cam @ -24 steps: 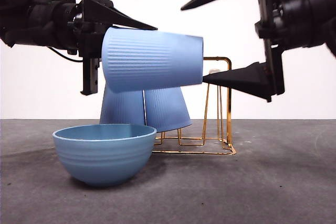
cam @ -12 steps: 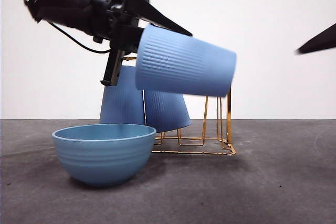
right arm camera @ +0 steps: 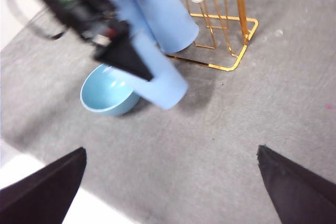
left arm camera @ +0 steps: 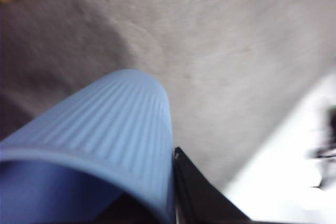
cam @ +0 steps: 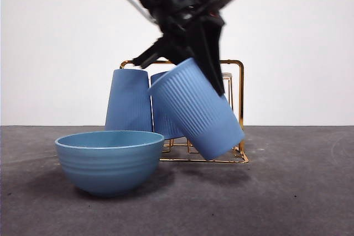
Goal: Right arm lift cup from the cupboard, then place it on the right of the bowl
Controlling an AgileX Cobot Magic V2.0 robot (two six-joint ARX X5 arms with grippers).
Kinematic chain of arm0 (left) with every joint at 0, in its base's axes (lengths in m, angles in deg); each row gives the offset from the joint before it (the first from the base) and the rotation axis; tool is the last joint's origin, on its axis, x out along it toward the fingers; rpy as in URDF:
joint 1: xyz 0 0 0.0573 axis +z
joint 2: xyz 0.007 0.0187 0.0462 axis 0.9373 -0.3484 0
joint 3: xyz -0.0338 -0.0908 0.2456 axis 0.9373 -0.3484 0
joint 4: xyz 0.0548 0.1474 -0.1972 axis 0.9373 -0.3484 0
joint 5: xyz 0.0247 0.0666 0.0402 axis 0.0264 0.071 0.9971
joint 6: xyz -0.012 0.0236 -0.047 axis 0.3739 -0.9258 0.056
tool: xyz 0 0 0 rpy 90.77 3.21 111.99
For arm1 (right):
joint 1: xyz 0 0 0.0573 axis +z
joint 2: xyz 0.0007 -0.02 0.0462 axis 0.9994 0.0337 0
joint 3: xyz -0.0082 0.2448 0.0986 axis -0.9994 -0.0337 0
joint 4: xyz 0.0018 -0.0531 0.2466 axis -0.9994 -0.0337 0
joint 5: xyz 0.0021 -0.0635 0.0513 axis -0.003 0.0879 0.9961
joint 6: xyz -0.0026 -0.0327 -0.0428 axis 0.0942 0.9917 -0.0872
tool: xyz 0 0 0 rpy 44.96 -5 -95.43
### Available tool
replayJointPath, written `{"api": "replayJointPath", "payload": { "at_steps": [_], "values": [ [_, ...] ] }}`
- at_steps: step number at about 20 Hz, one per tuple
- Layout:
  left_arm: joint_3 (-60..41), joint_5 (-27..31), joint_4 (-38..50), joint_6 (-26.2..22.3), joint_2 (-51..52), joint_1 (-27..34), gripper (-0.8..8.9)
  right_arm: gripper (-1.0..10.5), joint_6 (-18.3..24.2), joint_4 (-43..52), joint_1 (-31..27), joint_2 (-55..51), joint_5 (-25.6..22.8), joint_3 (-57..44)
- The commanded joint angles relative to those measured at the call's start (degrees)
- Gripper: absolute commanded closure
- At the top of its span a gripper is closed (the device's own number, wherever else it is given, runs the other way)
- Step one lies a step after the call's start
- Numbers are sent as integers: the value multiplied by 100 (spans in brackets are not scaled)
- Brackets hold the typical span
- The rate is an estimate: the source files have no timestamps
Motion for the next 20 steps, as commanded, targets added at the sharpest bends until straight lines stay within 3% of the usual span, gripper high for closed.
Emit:
{"api": "replayJointPath", "payload": {
  "at_steps": [1,5,14,16,19,20],
  "values": [
    [796,728,-527,-560,-551,-310,803,420,240,-74,20,-227,15,79],
    [1637,1862,-1314,-914,-1222,-684,803,420,240,-151,20,-457,55,79],
    [1862,2391,-1467,-1296,-1825,-1051,802,420,243,-142,20,-457,2,79],
    [1867,2391,-1362,-1335,-1825,-1113,706,420,245,-142,20,-457,2,79],
    [2072,2391,-1364,-1329,-1823,-1123,399,420,243,-142,20,-457,0,79],
    [2175,2391,-1384,-1327,-1823,-1123,347,420,243,-144,20,-457,0,79]
  ]
}}
